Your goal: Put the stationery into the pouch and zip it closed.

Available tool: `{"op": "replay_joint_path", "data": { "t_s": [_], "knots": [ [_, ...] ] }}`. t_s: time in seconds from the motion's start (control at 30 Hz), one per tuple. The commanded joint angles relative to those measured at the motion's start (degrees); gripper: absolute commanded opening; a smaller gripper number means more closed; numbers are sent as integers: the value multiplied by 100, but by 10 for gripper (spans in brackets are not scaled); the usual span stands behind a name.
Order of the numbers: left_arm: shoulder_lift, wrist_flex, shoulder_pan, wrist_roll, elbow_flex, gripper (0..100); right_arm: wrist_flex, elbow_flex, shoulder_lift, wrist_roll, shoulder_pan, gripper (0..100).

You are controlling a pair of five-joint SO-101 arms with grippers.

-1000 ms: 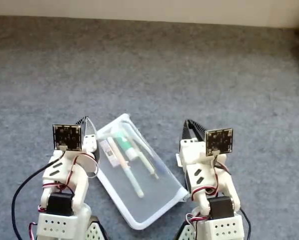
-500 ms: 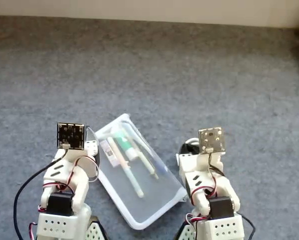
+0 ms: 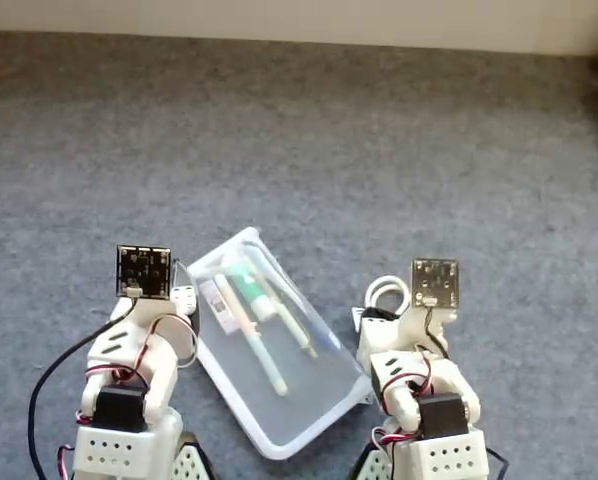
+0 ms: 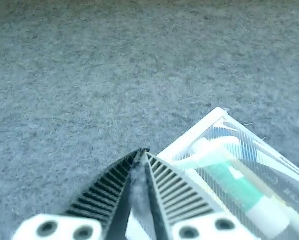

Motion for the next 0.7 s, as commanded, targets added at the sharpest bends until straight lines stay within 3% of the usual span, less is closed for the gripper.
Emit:
{"op": "replay_joint_path", "data": {
  "t_s": [0.0,0.23,0.67],
  "knots": [
    [-101,141,-57,-35,127,5,163,690,-75,-62,31,5],
    [-101,255,-57,-35,127,5,418,690,-40,-62,31,5],
    [-101,1213,-84,-44,127,5,919,690,-75,-62,57,5]
  ]
}}
